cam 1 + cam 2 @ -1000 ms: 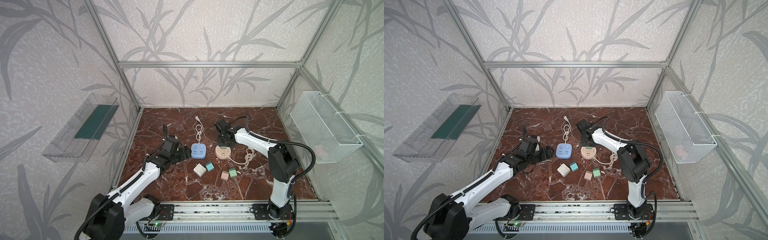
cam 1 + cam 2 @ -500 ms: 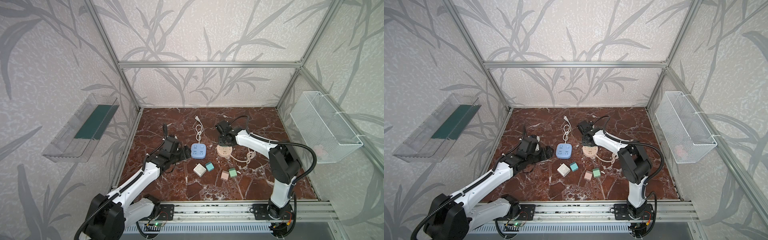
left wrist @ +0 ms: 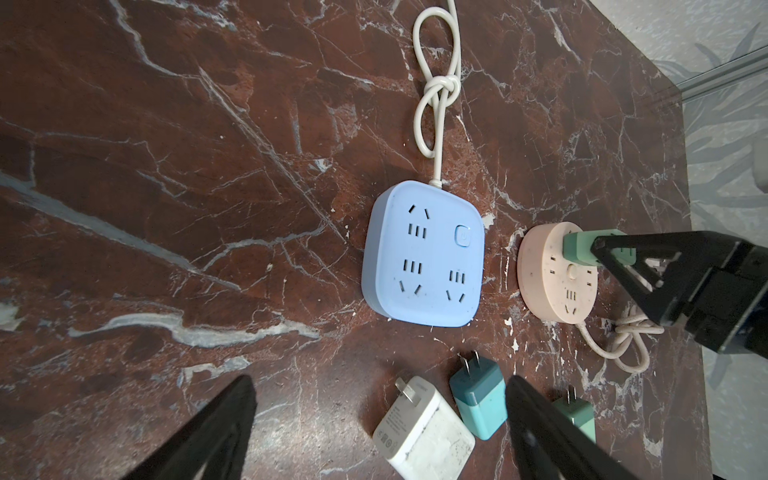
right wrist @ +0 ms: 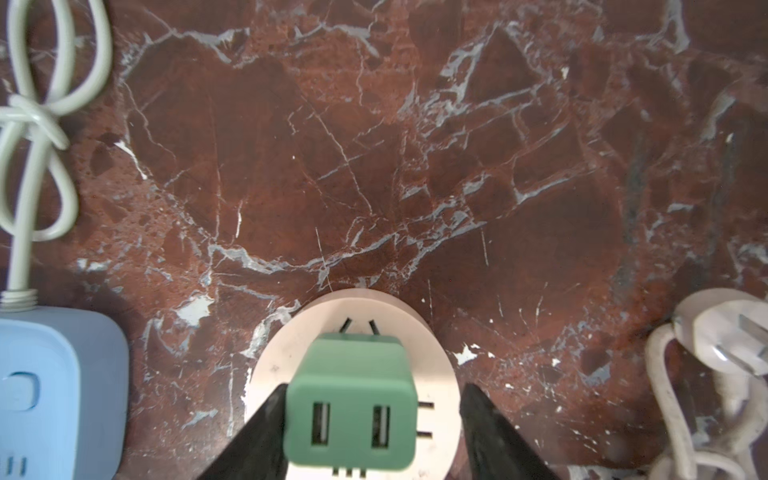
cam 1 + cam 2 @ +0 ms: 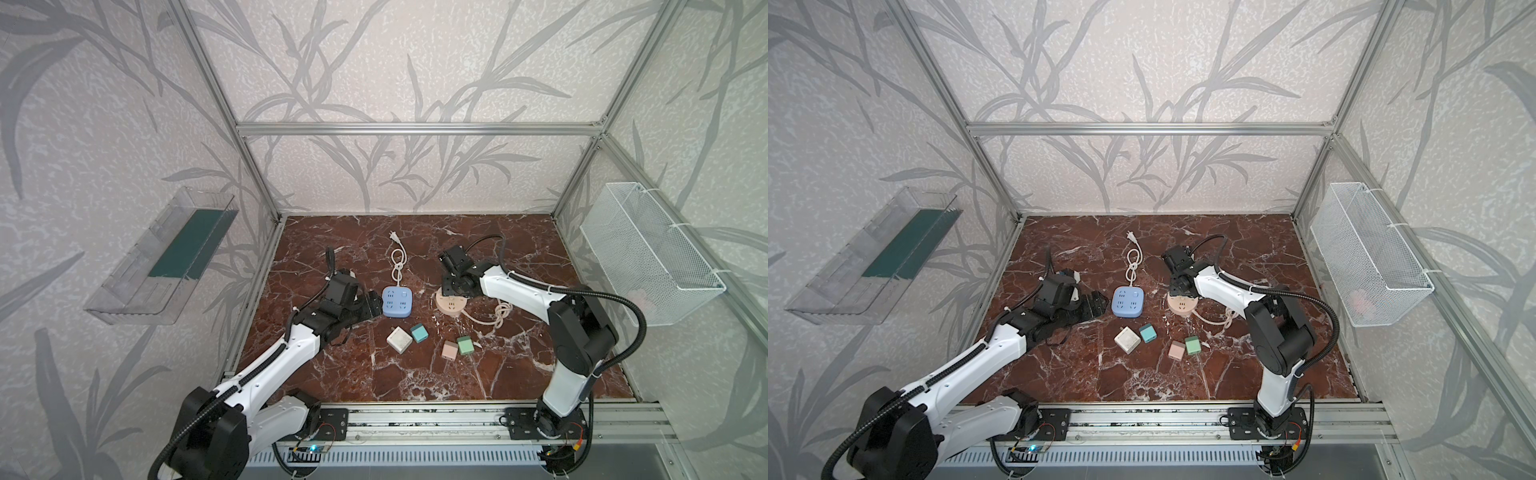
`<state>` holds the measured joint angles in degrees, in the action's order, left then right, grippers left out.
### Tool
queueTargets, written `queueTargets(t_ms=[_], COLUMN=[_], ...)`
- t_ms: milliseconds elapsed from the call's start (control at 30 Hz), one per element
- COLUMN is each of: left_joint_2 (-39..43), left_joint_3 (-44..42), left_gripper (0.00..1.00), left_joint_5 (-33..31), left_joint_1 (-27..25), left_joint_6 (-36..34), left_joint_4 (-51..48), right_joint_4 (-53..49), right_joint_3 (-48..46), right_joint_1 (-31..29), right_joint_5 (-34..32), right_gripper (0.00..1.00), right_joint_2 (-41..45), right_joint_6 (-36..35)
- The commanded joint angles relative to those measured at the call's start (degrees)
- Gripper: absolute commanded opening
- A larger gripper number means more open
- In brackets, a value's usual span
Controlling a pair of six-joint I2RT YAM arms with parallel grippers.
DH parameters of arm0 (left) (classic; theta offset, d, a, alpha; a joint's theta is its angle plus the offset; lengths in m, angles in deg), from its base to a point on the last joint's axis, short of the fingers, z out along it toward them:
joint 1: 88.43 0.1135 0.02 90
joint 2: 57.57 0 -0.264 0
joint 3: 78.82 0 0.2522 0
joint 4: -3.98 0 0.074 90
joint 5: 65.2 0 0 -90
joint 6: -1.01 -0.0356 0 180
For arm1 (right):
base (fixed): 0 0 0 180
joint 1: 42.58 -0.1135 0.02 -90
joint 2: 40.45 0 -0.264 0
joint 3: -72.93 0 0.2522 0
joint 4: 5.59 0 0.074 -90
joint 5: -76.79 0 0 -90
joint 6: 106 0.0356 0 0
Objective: Insert the plug
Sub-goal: 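Move the right gripper to the nearer green adapter and grasp it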
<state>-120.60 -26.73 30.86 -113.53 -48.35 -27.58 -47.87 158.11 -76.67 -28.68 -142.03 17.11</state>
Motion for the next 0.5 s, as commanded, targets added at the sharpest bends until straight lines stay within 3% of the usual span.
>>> queueTargets(t_ms=[0, 233, 467], left_joint_2=[1.20, 0.51, -0.76], left_joint_3=[0.82, -0.35, -0.48], left_gripper=[0.92, 0.92, 0.92], left_joint_5=[-0.78, 0.31, 3.24], left_joint_1=[-0.29, -0.97, -4.48], left_joint_6=[-0.21, 0.24, -0.77], left_joint_4=[0.49, 2.12, 4.47], right_joint_4=[-0.11, -3.91, -11.55], right_joint_3=[-0.55, -5.83, -13.39], right_joint_1=[0.62, 0.68, 0.60], right_joint_5=[0.70, 8.23, 14.59], right_gripper=[0.66, 0.65, 0.52], right_joint_2=[7.09, 15.70, 23.41], right_joint_6=[-0.61, -3.44, -5.76])
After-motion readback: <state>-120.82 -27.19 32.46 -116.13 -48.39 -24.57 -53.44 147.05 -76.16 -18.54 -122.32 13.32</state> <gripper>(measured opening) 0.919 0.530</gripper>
